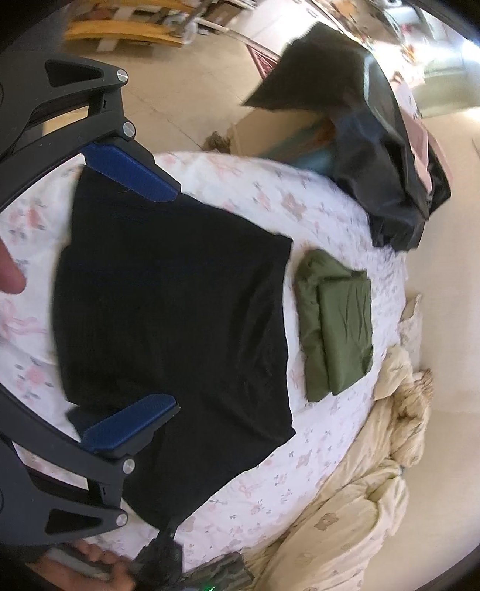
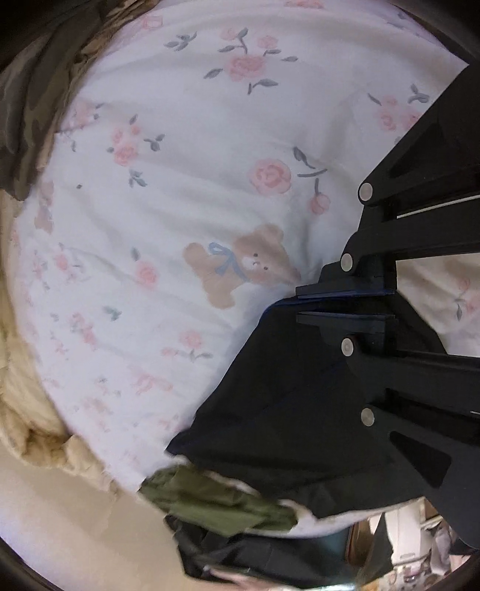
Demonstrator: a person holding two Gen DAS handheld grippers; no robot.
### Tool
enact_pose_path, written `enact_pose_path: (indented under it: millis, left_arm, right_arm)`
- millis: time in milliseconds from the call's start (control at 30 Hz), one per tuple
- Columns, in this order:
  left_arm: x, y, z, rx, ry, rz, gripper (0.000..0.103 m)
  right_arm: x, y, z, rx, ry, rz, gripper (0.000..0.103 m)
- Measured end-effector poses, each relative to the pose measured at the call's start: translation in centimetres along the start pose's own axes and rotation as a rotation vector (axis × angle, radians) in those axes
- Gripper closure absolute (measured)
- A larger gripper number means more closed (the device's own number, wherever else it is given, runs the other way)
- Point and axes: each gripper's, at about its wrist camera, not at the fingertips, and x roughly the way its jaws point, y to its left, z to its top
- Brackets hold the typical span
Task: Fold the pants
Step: 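Grasp the waistband of the black shorts with the right gripper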
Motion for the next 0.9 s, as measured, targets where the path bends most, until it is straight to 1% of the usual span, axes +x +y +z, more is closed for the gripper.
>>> enact_pose_path:
  millis: [33,133,167,200,267,300,367,433,467,500,533,600,633,667,700,733,767,800,867,900]
  left_arm:
    - [0.8,-0.6,1.1,0.004,0.018,-0.005,0.000]
    - [4.0,-3.0,5.0,-0.001,0.103,-0.048,0.000]
    - [5.5,-4.2,6.5,0.000,0.145,-0.067,0.000]
    - [7.3,-5.8,7.8,0.012,0.216,-0.108,0.000]
    - [10.0,-8.4,9.9,0.024,0.302,-0.178,0.001]
    - [10.9,-9.4,10.9,0.013,0.320,-0.192,0.001]
    - [13.6,-12.5,13.1,0.004,0.393,-0.208,0.002]
    - [16.1,-16.2,14.7,0.042,0.456,-0.236,0.002]
    - [16.9,-17.7,15.2,0.067,0.461,-0.231,0.007]
    - [17.6,-19.1,15.7,0.084,0.455,-0.217,0.008]
    - [18.6,-21.0,16.2,0.109,0.452,-0.206,0.008]
    - [20.1,-23.4,16.5,0.145,0.453,-0.214,0.008]
    - [21.3,-24.9,16.4,0.187,0.470,-0.224,0.008]
    - [22.2,-25.7,16.3,0.221,0.488,-0.215,0.008]
    - [23.4,-26.5,16.2,0.252,0.502,-0.185,0.008]
    - [24.7,-27.0,16.0,0.265,0.517,-0.151,0.008]
    - [25.4,-27.2,15.9,0.262,0.528,-0.145,0.008]
    - [25.9,-27.2,15.9,0.251,0.534,-0.151,0.011]
    - [27.1,-27.2,15.7,0.222,0.555,-0.184,0.012]
    - [27.6,-27.3,15.6,0.229,0.567,-0.185,0.017]
  right_arm:
    - [-1.0,0.4,0.0,-0.010,-0.017,0.034,0.097]
    - [-3.8,1.4,-0.2,-0.040,-0.058,0.117,0.098]
    - [-4.4,1.6,-0.4,-0.049,-0.064,0.136,0.098]
    - [-5.0,1.9,-0.7,-0.059,-0.069,0.154,0.097]
    - [-5.7,2.6,-1.0,-0.078,-0.074,0.189,0.098]
    - [-5.7,2.9,-0.9,-0.084,-0.068,0.202,0.098]
    - [-5.9,3.4,-1.2,-0.092,-0.063,0.225,0.098]
    - [-5.7,3.7,-1.6,-0.090,-0.051,0.249,0.098]
    - [-5.6,3.9,-1.7,-0.096,-0.044,0.258,0.098]
    - [-5.6,4.0,-1.8,-0.101,-0.040,0.263,0.098]
    - [-5.6,3.9,-1.7,-0.103,-0.034,0.270,0.098]
    - [-5.6,4.3,-2.0,-0.107,-0.023,0.293,0.098]
    - [-5.5,4.6,-2.2,-0.112,-0.003,0.312,0.098]
    - [-5.3,4.9,-2.5,-0.115,0.016,0.327,0.098]
    - [-5.1,5.0,-2.7,-0.123,0.028,0.333,0.098]
    - [-5.0,5.3,-3.1,-0.142,0.043,0.337,0.098]
    - [-4.9,5.5,-3.4,-0.148,0.050,0.340,0.098]
    - [-4.8,5.6,-3.6,-0.149,0.061,0.347,0.098]
    - [-4.4,6.0,-4.2,-0.158,0.081,0.358,0.098]
    - [-4.4,6.2,-4.3,-0.163,0.086,0.360,0.098]
